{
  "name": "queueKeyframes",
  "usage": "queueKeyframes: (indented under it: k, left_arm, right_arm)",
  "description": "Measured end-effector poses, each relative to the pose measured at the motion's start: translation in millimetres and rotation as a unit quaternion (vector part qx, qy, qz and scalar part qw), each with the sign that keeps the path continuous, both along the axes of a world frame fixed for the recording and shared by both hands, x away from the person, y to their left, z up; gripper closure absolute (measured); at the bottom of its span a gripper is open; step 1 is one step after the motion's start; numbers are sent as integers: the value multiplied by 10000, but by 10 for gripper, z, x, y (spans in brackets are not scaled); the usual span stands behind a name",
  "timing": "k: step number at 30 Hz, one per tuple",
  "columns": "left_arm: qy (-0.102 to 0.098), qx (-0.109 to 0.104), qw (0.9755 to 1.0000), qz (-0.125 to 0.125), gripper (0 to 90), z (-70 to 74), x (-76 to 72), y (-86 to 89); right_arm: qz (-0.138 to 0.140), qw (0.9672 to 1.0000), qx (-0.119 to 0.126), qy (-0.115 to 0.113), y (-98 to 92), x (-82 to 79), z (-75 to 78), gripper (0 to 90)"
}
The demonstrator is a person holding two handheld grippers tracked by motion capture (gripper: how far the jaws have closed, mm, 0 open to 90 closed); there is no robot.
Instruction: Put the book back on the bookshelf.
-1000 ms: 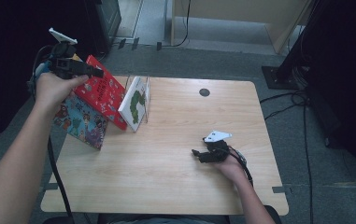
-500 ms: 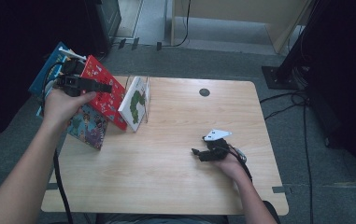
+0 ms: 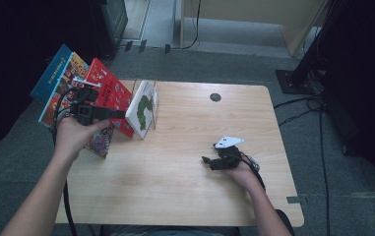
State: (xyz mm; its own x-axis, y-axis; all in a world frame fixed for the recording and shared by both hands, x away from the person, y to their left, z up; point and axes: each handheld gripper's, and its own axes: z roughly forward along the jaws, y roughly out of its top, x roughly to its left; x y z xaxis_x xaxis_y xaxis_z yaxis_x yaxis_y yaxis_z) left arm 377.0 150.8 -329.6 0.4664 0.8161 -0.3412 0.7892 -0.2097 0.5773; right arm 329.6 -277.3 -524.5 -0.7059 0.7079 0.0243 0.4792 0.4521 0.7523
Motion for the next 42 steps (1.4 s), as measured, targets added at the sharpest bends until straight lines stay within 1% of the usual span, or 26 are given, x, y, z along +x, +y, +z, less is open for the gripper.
queueKeyframes:
  k: [7, 9, 11, 13, 15, 19, 21, 22, 24, 28, 30, 32, 33, 37, 39, 41, 42]
  left_arm:
    - [90, -75, 9999, -124, 400, -250, -137, -65]
    - [134, -40, 9998, -143, 401, -340, -178, -89]
    - [136, -5, 9998, -147, 400, -441, -217, -117]
    - [95, 70, 9998, -185, 402, -535, -257, -142]
    - [212, 32, 9995, -226, 401, -646, -283, -169]
    - [343, 39, 9989, -302, 400, -842, -317, -235]
    - [387, -24, 9987, -332, 399, -934, -325, -269]
    - [403, -31, 9985, -359, 399, -979, -326, -287]
    - [416, 22, 9984, -387, 398, -1070, -331, -328]
    - [485, -7, 9978, -444, 398, -1241, -340, -410]
    - [491, 32, 9976, -484, 399, -1323, -345, -460]
    - [485, 89, 9974, -520, 398, -1379, -349, -507]
    - [507, 93, 9971, -553, 398, -1404, -349, -527]
    - [497, 133, 9968, -610, 398, -1484, -357, -615]
    - [489, 182, 9965, -654, 395, -1519, -358, -656]
    - [461, 336, 9962, -666, 392, -1563, -364, -703]
    - [469, 322, 9960, -688, 392, -1583, -366, -716]
  right_arm:
    - [0, 10000, 2, 6, 1, -1, 0, 262]
    - [1, 10000, 2, 9, 1, -1, 0, 262]
    - [5, 10000, -5, 7, 0, -1, 0, 262]
    - [7, 10000, -6, 5, 0, 0, 0, 262]
    - [5, 10000, -10, 2, 0, -1, 0, 262]
    - [8, 10000, -12, 0, 0, 0, 0, 262]
    - [8, 10000, -11, 1, 0, -1, 0, 262]
    - [8, 10000, -11, 1, 0, -1, 0, 262]
    - [8, 10000, -11, 1, 0, 0, 0, 262]
    - [7, 10000, -12, -1, 0, -1, 0, 262]
    - [11, 10000, -13, -3, 0, -1, -1, 262]
    - [9, 10000, -11, 1, 1, -1, 0, 262]
    - [14, 10000, -15, -5, 0, -1, -1, 262]
    - [18, 10000, -19, -13, 0, 0, -1, 262]
    - [13, 10000, -19, -8, 0, -1, -1, 262]
    - [14, 10000, -21, -9, 0, -1, -1, 262]
    - [13, 10000, -20, -8, 1, -1, -1, 262]
